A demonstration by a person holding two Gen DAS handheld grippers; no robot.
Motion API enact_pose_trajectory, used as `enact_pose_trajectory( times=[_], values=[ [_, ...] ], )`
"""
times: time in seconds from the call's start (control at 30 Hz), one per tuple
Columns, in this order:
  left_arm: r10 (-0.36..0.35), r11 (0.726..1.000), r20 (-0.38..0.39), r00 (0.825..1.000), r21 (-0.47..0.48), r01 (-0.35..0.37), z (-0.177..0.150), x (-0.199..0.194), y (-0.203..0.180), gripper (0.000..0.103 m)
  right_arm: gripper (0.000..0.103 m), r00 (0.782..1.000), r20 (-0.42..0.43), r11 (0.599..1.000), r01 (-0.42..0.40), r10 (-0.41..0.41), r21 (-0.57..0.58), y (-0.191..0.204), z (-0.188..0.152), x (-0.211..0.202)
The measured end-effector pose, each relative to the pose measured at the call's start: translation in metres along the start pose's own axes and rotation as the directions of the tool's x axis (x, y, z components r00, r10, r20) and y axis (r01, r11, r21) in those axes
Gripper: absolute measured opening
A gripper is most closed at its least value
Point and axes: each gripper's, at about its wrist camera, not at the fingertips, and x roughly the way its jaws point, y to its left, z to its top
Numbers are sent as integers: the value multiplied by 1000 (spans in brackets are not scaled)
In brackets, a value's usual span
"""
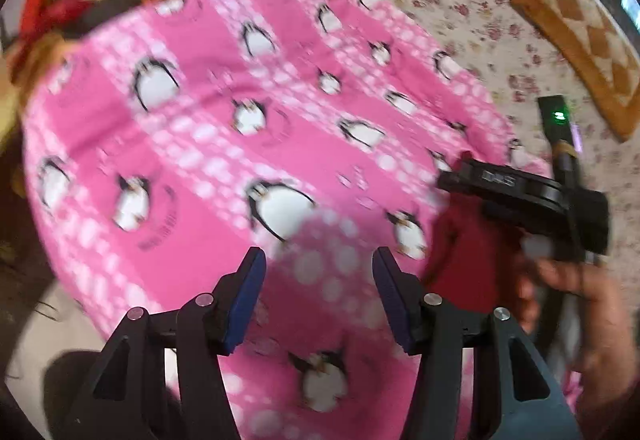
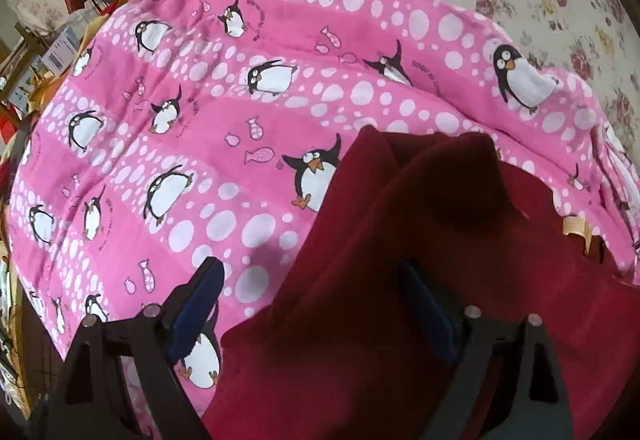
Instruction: Fold small clothes
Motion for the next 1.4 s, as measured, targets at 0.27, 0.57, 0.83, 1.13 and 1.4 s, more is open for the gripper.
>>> enact_pose_trajectory(
  times=[0.27, 0.57, 0.83, 1.13, 1.4],
  values=[
    [125, 992, 65, 990, -33, -123, -1, 9, 6, 35, 92, 1000, 4, 1000, 9, -9, -17, 5, -3, 2],
    [120, 979, 84, 989, 158, -132, -20, 11, -34, 35, 92, 1000, 6, 1000, -21, 21, -4, -1, -4, -14],
    [10, 943, -24, 1000, 333, -2, -59, 16, -73, 35, 92, 998, -62, 995, 5, -11, -96, -3, 2, -21],
    [18, 882, -29, 999, 472, -2, -92, 17, -105, 35, 92, 990, -128, 983, 28, -52, -182, 8, 4, -11],
    [9, 882, -34, 999, 471, 8, -90, 16, -102, 35, 92, 989, -133, 980, 30, -57, -197, 11, 1, -8]
  ],
)
